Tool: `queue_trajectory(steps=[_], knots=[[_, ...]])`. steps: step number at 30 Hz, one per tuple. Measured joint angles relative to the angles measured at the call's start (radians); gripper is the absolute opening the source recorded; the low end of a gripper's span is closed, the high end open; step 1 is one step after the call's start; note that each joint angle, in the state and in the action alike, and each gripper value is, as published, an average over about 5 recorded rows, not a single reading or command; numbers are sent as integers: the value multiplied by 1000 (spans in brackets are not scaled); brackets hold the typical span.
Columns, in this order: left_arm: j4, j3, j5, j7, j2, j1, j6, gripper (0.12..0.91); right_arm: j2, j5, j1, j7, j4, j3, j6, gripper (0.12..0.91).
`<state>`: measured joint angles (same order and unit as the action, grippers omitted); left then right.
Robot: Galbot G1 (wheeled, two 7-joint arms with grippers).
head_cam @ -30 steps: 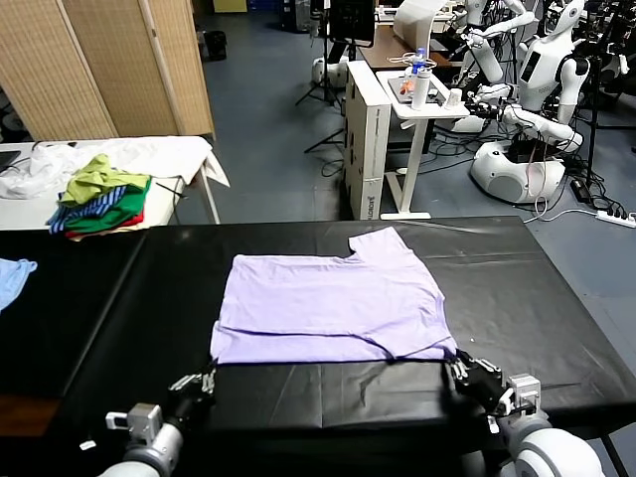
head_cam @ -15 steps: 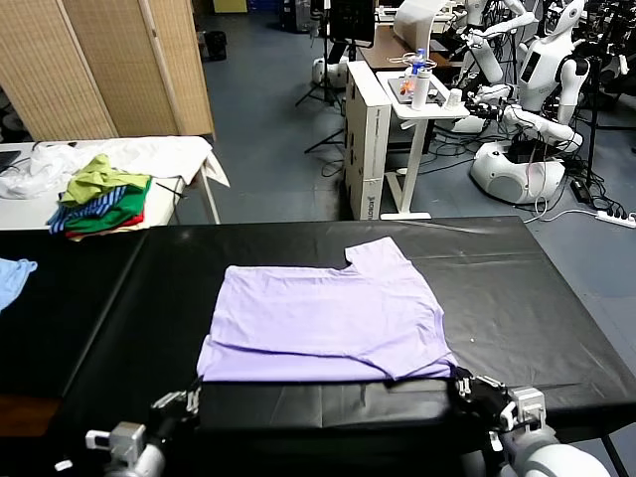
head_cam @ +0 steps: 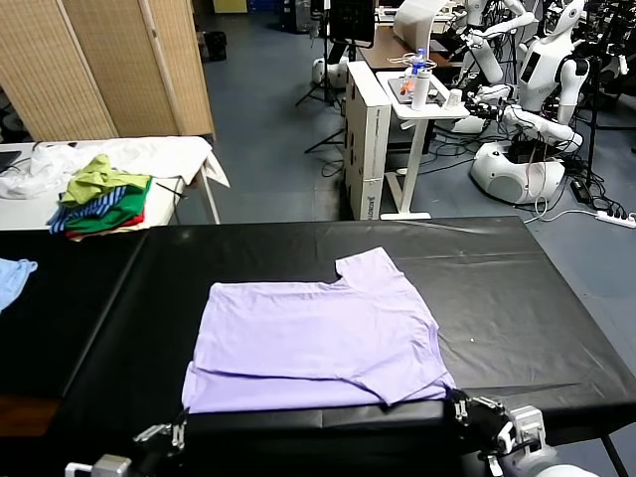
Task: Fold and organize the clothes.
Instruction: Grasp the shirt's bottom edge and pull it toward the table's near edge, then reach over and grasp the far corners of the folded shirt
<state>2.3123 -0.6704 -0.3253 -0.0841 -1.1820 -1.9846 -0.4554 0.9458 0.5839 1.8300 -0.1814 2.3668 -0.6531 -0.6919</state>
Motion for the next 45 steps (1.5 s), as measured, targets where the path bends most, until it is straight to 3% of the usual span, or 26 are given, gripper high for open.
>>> queue_trajectory(steps=[3, 5, 8, 11, 15, 20, 25, 29, 33, 45], knots=[[16, -7, 4, -7, -4, -10, -21, 512, 7, 4, 28, -5, 33, -18, -8, 798], [30, -14, 5, -8, -5, -20, -32, 645, 9, 17, 42, -6, 53, -33, -5, 869], [52, -30, 12, -5, -5, -32, -54, 815, 0, 54, 42, -5, 73, -55, 23, 900], [59, -49, 17, 8, -1, -26, -81, 893, -22, 93, 13, -2, 74, -66, 53, 906], [59, -78, -38, 16, 13, 10, -90, 906, -73, 158, -82, -9, 35, -51, 67, 907], [49, -94, -211, -6, 50, 110, -81, 907, -131, 246, -286, -36, -76, 12, 48, 907], [-11, -61, -374, -37, 97, 271, -101, 907, -147, 302, -508, -54, -219, 120, 26, 907], [-88, -12, -472, -75, 135, 420, -134, 907, -140, 316, -672, -54, -323, 221, 14, 907], [-179, 41, -530, -89, 172, 568, -153, 907, -122, 318, -817, -47, -429, 319, 14, 907], [-487, 256, -583, -84, 237, 944, -183, 907, -24, 271, -1134, -22, -740, 556, 20, 907]])
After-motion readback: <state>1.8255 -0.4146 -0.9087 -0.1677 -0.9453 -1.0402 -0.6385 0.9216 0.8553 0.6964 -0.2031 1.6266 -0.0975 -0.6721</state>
